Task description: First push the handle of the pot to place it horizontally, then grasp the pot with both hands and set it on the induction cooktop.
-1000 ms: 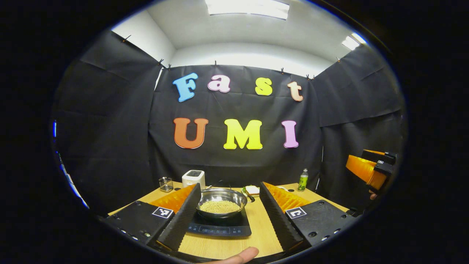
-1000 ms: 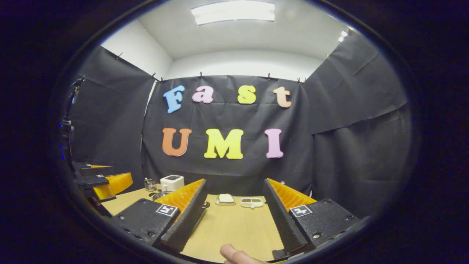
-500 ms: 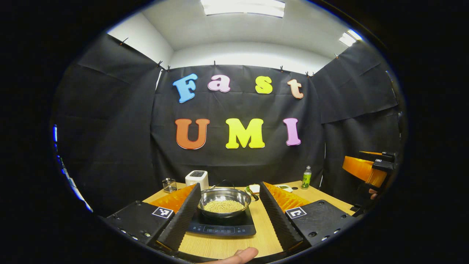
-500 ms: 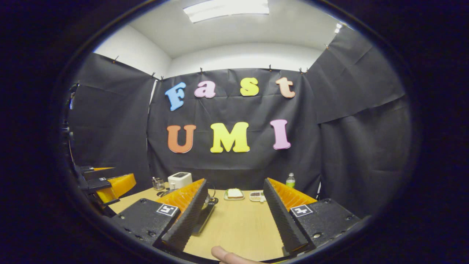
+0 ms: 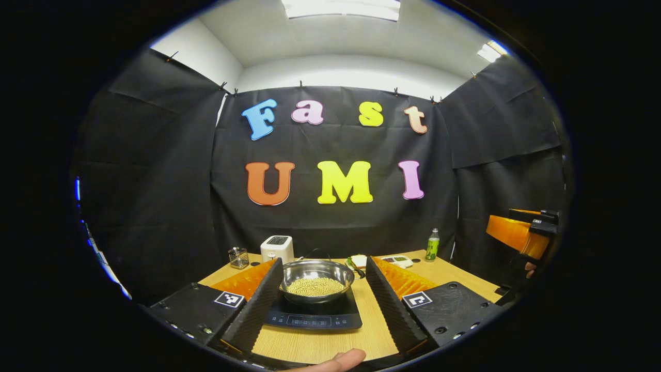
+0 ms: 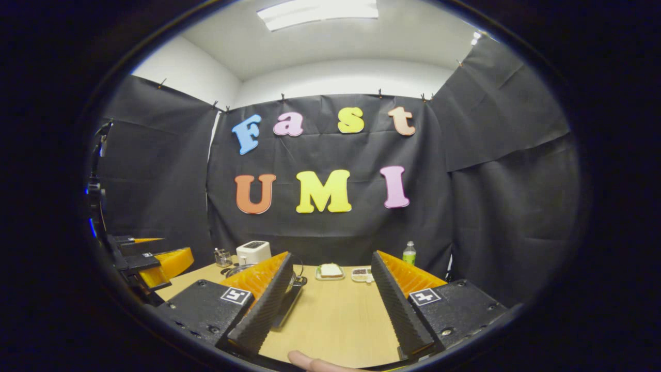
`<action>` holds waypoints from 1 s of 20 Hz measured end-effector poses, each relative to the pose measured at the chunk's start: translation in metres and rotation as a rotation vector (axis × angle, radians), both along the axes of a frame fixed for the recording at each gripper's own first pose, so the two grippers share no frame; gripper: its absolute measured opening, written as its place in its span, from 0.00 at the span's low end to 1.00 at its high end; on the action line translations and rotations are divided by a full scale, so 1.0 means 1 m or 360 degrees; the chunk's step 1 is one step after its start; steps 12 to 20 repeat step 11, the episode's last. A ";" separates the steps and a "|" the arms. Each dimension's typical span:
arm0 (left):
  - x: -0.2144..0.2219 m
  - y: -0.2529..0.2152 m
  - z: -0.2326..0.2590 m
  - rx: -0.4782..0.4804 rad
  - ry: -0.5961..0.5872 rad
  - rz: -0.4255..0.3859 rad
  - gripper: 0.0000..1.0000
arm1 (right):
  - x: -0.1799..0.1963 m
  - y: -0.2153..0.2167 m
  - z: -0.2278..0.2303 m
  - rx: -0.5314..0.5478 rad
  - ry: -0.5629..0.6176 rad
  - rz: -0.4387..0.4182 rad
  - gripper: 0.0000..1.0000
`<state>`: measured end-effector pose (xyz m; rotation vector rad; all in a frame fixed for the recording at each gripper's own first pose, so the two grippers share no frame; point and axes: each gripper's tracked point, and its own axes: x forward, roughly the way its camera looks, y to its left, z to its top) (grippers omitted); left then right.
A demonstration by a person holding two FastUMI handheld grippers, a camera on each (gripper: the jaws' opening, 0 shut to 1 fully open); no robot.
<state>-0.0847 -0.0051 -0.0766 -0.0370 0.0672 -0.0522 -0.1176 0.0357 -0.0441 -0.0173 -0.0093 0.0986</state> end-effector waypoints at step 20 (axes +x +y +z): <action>0.002 0.004 -0.013 -0.0019 0.0034 -0.0003 0.95 | 0.002 -0.005 -0.008 0.0013 0.0028 -0.0017 0.97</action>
